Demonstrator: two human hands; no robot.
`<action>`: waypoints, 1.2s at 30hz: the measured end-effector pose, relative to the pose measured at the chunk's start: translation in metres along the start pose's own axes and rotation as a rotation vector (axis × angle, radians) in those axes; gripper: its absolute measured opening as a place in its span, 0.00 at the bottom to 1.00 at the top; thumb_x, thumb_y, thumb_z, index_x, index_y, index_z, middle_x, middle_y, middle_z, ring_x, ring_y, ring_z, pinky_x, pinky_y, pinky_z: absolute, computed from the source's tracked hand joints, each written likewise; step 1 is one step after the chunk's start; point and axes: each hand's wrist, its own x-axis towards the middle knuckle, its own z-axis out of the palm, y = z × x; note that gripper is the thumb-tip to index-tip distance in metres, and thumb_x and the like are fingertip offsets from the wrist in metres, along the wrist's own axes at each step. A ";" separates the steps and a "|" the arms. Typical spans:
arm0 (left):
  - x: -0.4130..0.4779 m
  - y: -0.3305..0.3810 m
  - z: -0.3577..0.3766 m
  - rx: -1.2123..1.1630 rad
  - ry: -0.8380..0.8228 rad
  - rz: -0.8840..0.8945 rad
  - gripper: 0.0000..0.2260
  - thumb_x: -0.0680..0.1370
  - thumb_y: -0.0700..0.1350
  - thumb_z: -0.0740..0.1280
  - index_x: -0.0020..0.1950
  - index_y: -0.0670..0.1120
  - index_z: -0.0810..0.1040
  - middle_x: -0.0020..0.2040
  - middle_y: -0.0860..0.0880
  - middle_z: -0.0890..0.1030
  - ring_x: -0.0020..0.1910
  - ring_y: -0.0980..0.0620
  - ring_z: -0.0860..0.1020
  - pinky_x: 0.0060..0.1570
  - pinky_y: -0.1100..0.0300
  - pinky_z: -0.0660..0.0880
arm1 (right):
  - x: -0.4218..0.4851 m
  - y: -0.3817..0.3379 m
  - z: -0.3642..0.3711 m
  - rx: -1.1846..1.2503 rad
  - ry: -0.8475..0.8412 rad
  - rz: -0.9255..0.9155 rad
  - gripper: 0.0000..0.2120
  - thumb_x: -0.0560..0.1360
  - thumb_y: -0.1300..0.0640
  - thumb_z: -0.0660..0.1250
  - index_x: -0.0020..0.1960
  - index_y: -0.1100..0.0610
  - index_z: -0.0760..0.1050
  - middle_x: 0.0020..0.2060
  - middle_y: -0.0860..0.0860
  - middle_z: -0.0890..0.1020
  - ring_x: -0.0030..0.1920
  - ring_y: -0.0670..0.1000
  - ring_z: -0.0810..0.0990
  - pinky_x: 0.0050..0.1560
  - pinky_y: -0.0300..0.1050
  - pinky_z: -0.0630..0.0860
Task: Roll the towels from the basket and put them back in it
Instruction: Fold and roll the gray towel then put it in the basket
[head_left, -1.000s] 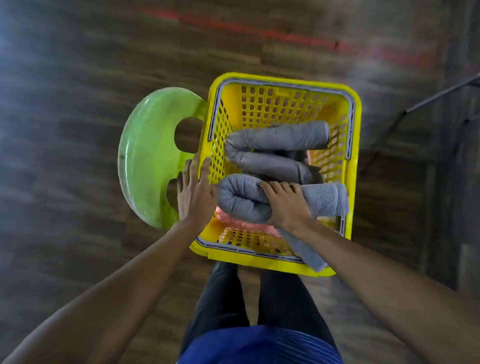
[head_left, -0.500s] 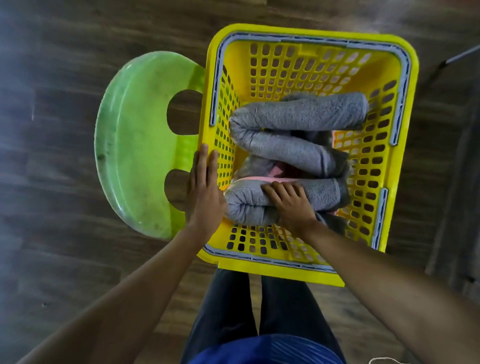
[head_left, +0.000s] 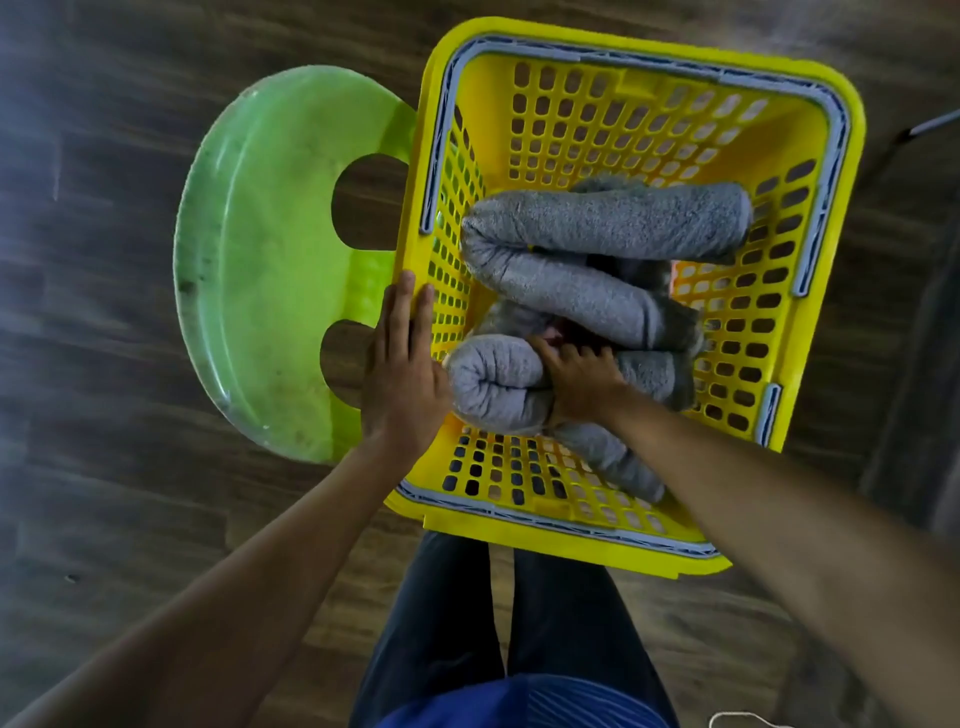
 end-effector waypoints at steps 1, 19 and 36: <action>0.000 0.000 0.000 0.001 0.004 0.001 0.33 0.76 0.36 0.61 0.80 0.43 0.53 0.80 0.46 0.49 0.79 0.47 0.48 0.72 0.47 0.62 | -0.001 -0.001 0.001 0.028 0.002 -0.002 0.59 0.61 0.32 0.74 0.77 0.46 0.39 0.69 0.60 0.68 0.66 0.65 0.70 0.66 0.66 0.64; 0.003 0.005 -0.002 0.043 0.021 0.006 0.33 0.74 0.36 0.65 0.78 0.42 0.58 0.79 0.44 0.54 0.77 0.43 0.54 0.70 0.42 0.63 | -0.028 -0.020 -0.021 0.201 -0.062 0.111 0.55 0.66 0.33 0.71 0.79 0.51 0.43 0.76 0.56 0.51 0.76 0.61 0.51 0.74 0.66 0.44; 0.035 -0.003 0.000 0.156 0.054 0.085 0.32 0.74 0.35 0.64 0.78 0.44 0.59 0.79 0.41 0.53 0.77 0.42 0.55 0.68 0.44 0.67 | 0.058 0.017 -0.103 -0.243 0.391 0.198 0.52 0.70 0.43 0.71 0.79 0.53 0.38 0.72 0.65 0.59 0.72 0.67 0.58 0.73 0.70 0.48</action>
